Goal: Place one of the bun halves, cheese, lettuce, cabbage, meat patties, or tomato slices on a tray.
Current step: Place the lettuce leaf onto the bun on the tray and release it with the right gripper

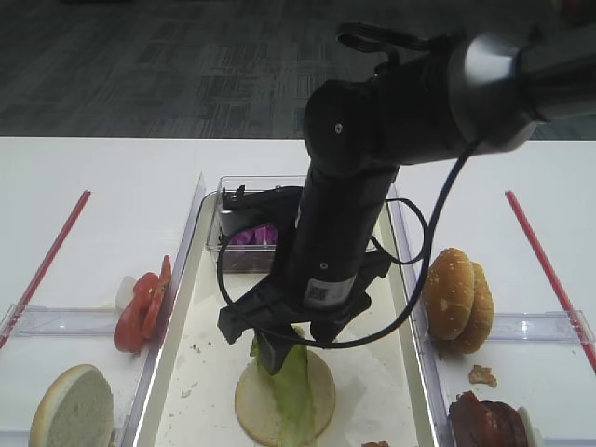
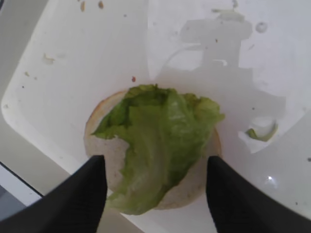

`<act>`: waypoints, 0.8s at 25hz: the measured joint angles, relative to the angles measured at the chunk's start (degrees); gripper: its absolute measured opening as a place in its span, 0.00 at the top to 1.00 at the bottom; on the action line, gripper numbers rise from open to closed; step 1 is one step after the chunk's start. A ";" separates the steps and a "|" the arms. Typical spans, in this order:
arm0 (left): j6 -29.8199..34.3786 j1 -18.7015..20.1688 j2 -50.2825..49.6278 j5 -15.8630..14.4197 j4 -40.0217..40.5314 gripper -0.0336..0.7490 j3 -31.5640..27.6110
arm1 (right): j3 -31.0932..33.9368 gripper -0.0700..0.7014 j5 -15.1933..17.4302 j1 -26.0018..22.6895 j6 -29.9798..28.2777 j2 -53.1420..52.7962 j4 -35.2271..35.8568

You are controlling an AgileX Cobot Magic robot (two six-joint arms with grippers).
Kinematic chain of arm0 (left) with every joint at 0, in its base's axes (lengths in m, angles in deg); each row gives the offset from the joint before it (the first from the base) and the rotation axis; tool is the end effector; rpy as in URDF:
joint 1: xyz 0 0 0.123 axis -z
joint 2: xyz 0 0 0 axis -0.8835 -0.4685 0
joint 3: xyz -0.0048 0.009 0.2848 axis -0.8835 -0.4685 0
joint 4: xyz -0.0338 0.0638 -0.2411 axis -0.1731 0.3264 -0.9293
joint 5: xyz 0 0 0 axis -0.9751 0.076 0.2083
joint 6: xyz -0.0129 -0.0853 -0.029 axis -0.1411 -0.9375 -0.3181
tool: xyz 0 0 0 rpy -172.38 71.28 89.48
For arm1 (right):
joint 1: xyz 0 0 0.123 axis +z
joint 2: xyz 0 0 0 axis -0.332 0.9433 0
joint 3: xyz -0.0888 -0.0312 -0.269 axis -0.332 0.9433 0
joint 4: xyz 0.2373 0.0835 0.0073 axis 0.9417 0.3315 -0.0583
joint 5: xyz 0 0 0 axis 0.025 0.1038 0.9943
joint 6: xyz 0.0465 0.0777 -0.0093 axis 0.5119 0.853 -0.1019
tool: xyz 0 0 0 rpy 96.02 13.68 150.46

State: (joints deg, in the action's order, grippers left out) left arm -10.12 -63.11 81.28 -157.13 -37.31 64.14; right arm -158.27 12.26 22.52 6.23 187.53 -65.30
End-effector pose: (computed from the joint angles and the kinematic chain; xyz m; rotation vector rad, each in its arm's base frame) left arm -0.0115 -0.0047 0.2625 -0.0132 2.1668 -0.0532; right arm 0.2538 0.2600 0.1736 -0.9639 2.9496 0.4596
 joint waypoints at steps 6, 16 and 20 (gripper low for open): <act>0.00 0.00 0.00 0.00 0.13 0.58 0.00 | -7.13 0.33 7.57 0.00 4.95 0.12 -7.11; 0.00 0.00 0.00 0.00 0.13 0.58 0.00 | -17.52 0.33 17.65 0.00 6.19 0.24 -11.11; 0.00 0.00 0.00 0.00 0.13 0.58 0.00 | -18.03 0.33 18.01 0.00 6.19 0.24 -11.32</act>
State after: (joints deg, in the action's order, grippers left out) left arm -10.12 -63.11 81.28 -157.13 -37.18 64.14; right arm -176.29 30.27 22.52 12.42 187.76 -76.63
